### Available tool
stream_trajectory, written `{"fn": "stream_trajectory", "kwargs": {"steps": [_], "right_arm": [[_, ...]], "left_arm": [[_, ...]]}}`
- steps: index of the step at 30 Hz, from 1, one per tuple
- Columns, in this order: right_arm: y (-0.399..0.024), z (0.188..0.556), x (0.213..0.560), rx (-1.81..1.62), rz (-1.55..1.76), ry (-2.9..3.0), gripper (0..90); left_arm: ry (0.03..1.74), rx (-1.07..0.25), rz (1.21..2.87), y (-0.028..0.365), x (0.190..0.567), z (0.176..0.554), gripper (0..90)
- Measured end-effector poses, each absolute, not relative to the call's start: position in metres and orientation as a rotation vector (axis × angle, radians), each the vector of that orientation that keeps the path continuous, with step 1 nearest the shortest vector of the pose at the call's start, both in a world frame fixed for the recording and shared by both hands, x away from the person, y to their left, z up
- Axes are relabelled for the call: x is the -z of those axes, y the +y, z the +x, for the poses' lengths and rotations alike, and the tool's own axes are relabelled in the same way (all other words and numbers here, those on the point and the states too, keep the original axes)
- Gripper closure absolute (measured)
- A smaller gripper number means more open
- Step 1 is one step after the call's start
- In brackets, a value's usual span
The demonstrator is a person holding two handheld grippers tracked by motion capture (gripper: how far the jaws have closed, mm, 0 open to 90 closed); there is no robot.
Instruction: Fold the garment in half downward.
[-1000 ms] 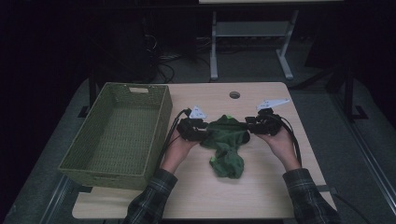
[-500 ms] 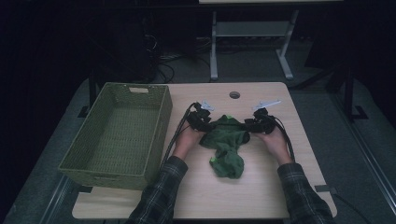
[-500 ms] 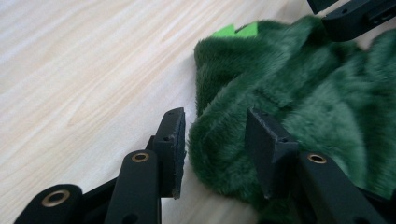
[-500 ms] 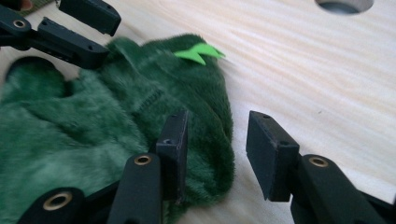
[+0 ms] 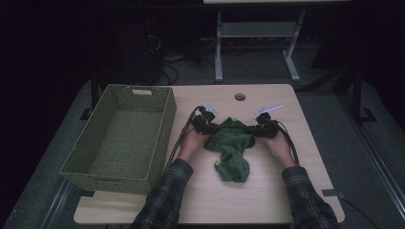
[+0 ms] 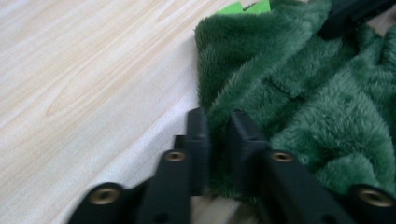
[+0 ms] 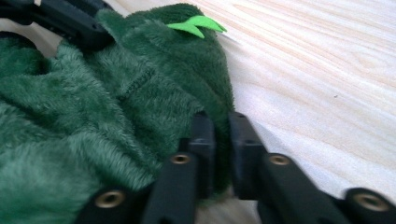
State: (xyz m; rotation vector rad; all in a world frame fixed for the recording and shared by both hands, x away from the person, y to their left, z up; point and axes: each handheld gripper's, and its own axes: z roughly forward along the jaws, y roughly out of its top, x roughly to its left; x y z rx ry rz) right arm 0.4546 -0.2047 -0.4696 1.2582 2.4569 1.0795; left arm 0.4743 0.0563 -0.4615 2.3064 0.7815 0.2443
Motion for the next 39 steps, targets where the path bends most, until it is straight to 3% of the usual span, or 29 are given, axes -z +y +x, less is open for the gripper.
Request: {"fn": "stream_trajectory", "kwargs": {"steps": [4,24,39], "right_arm": [[-0.204,0.453,0.466,-1.093,1.251,2.457,87.0],[-0.217,0.456,0.390,-1.224,1.181,2.329,87.7],[-0.223,0.413,0.393,-1.302,1.079,2.338,87.4]], "left_arm": [[0.786,-0.234,2.295,0.058,0.456,0.473,87.2],[0.702,-0.382,2.119,0.061,0.370,0.459,87.9],[0.626,-0.326,2.087,0.067,0.377,0.411,87.4]]}}
